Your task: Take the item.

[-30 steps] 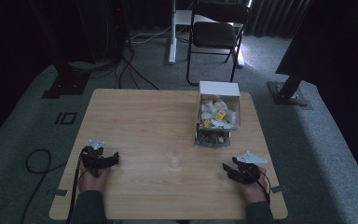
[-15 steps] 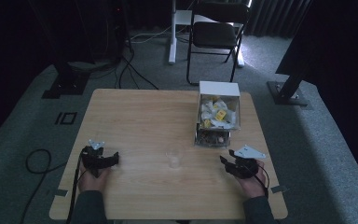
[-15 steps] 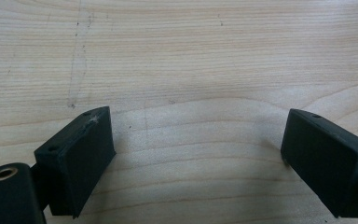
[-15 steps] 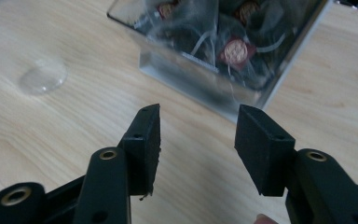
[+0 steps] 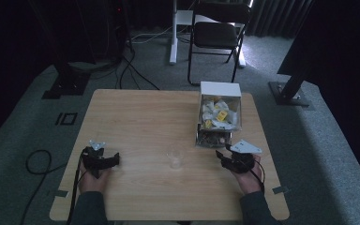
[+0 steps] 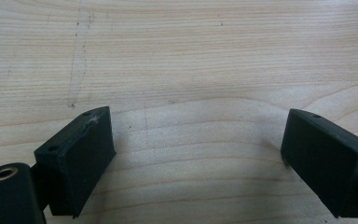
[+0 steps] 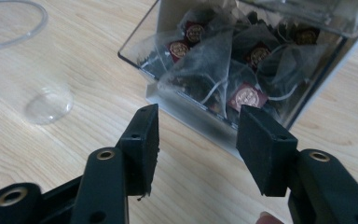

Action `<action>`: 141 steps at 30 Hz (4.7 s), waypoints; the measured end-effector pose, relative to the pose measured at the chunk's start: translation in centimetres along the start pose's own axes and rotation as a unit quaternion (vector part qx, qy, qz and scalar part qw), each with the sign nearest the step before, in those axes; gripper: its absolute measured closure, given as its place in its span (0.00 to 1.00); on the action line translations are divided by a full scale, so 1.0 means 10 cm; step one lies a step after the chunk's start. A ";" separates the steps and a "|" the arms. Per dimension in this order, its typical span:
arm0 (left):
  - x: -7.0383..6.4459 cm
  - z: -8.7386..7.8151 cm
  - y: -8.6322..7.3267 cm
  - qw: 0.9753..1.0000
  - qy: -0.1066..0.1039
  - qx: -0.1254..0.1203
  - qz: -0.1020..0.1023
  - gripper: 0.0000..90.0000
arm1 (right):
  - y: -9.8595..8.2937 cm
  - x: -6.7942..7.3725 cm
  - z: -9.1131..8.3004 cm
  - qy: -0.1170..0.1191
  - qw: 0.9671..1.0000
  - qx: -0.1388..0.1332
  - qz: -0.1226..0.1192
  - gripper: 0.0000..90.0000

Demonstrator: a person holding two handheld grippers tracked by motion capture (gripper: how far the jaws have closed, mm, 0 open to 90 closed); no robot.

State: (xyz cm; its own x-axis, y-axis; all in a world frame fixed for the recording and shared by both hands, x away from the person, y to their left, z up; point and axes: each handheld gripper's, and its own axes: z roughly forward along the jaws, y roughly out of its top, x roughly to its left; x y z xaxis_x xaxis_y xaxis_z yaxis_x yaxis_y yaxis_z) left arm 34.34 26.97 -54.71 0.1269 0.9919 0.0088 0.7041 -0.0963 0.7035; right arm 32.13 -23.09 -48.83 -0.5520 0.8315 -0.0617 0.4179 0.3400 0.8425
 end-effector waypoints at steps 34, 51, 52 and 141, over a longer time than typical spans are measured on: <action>0.00 0.00 0.00 1.000 0.000 0.000 0.000 0.11 | 0.13 0.04 0.25 0.026 0.999 0.039 -0.025 0.56; 0.00 0.00 0.00 1.000 0.000 0.000 0.000 0.11 | 0.05 0.14 0.06 0.039 0.998 0.036 -0.037 0.63; 0.00 0.00 0.00 1.000 0.000 0.000 0.000 0.11 | 0.05 0.14 0.05 0.039 0.998 0.033 -0.035 0.63; 0.00 0.00 0.00 1.000 0.000 0.000 0.000 0.11 | 0.44 0.17 -0.03 -0.001 0.999 -0.047 0.020 1.00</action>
State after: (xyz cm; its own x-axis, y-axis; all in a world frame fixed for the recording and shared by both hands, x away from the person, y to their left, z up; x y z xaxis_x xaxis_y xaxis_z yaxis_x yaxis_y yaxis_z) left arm 34.34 26.97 -54.71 0.1267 0.9919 0.0086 0.7044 -0.0961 0.7033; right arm 32.85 -20.32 -45.04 -0.5349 0.8444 -0.0289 0.3700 0.2648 0.8905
